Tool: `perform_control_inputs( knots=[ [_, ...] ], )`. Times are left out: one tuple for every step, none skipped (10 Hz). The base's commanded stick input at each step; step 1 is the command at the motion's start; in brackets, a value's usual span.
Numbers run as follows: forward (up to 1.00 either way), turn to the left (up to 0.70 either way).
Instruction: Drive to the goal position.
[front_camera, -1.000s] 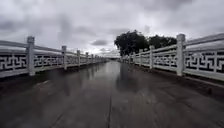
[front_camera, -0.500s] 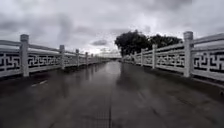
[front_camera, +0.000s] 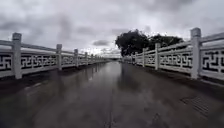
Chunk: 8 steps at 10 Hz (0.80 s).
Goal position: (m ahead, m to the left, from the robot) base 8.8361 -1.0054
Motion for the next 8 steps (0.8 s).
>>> perform_control_inputs(
  knots=[
    [0.59, 0.0],
    [0.59, 0.0],
    [0.59, 0.0],
    [0.59, 0.0],
    [0.59, 0.0],
    [0.59, 0.0],
    [0.59, 0.0],
    [0.59, 0.0]
  ],
)
